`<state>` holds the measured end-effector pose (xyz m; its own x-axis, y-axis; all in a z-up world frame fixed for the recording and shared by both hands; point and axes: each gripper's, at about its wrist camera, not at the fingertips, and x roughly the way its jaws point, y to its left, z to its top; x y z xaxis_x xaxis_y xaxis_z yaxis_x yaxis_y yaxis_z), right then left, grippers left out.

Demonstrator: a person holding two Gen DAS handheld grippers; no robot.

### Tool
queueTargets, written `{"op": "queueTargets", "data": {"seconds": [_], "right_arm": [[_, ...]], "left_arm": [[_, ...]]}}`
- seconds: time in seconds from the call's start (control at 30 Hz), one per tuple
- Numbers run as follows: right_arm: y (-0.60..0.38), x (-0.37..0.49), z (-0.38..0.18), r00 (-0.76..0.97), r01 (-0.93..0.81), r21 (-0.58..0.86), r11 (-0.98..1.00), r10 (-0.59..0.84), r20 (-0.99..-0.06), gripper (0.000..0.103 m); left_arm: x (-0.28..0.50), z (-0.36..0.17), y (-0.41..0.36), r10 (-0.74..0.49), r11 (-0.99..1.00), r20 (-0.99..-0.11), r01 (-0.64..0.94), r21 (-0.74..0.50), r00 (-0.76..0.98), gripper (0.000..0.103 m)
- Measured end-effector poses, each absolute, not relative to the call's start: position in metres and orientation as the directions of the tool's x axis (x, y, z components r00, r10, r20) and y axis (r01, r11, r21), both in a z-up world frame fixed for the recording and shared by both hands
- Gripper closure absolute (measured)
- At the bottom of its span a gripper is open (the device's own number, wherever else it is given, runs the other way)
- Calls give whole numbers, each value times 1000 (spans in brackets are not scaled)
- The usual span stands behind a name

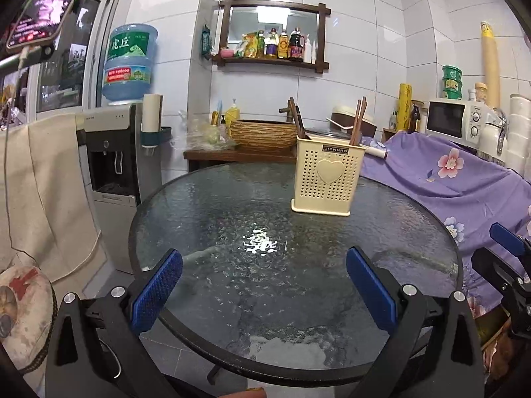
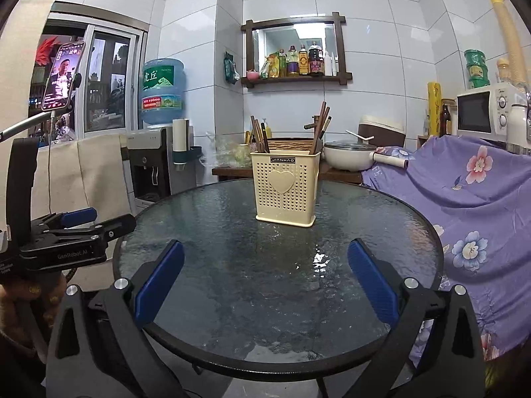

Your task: Organize utensils

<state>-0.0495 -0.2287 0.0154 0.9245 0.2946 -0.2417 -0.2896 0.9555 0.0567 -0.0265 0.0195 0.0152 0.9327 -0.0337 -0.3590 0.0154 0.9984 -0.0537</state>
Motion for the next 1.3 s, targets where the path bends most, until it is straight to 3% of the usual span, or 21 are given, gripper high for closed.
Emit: {"op": "queueTargets", "data": {"seconds": [1.3], "right_arm": [[-230, -51, 21, 927, -276, 62, 959, 283, -247, 6]], "left_arm": [[-30, 21, 14, -54, 998, -373, 33, -61, 926, 6]]}}
